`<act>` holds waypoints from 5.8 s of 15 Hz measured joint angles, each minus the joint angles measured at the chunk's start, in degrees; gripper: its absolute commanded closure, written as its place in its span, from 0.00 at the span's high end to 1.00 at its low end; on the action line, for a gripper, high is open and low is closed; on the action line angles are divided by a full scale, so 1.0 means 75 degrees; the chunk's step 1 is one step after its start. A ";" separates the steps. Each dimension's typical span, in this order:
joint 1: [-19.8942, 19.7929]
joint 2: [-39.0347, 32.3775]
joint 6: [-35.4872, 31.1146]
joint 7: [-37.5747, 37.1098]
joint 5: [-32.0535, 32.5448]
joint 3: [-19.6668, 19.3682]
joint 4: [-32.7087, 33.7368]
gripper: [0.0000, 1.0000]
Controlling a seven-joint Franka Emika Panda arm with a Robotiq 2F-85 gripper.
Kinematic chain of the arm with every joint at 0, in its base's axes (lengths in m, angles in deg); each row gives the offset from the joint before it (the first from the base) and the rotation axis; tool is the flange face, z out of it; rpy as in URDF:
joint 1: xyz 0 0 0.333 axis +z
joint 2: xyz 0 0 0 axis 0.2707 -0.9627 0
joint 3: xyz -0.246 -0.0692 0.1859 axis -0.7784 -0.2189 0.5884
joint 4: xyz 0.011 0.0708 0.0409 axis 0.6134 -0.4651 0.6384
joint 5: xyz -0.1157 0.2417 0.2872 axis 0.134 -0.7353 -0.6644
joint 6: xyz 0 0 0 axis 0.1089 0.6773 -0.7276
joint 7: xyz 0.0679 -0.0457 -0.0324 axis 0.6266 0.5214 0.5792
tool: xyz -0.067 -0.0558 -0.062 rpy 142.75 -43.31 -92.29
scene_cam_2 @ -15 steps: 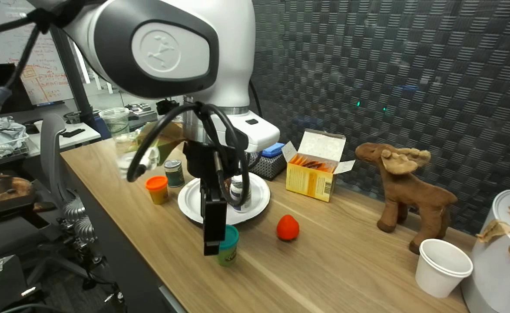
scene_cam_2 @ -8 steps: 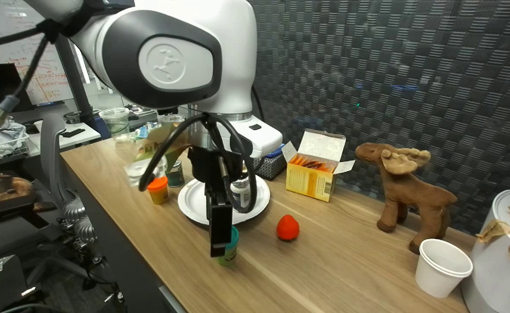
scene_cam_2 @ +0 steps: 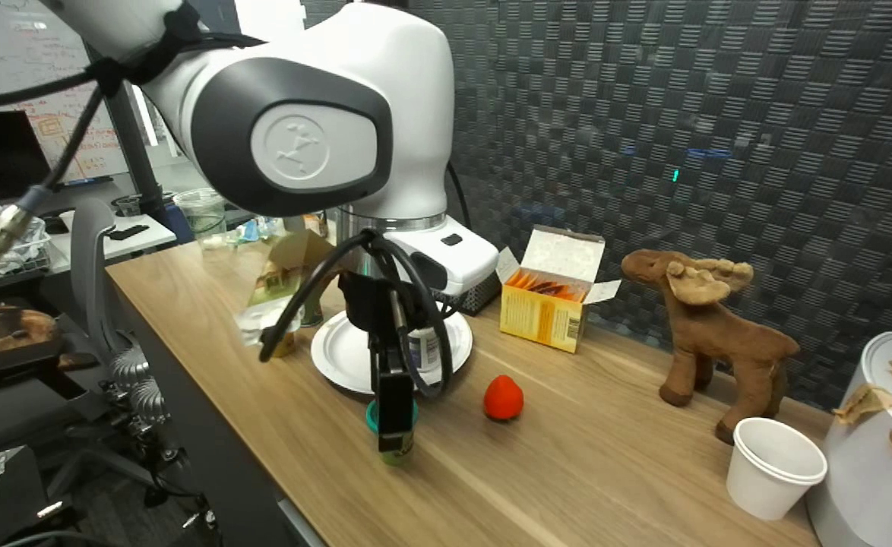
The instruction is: Put the bottles and orange plushie surrounding the white plate on the white plate
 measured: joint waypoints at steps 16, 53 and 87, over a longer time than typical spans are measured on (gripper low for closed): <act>0.0702 0.1146 0.0144 0.0503 0.0480 0.0702 0.0071 0.28; 0.0573 -0.0481 0.0056 0.3544 -0.0554 0.0614 0.0877 1.00; 0.2117 -0.1526 0.1953 0.1688 -0.0509 0.1770 0.2646 1.00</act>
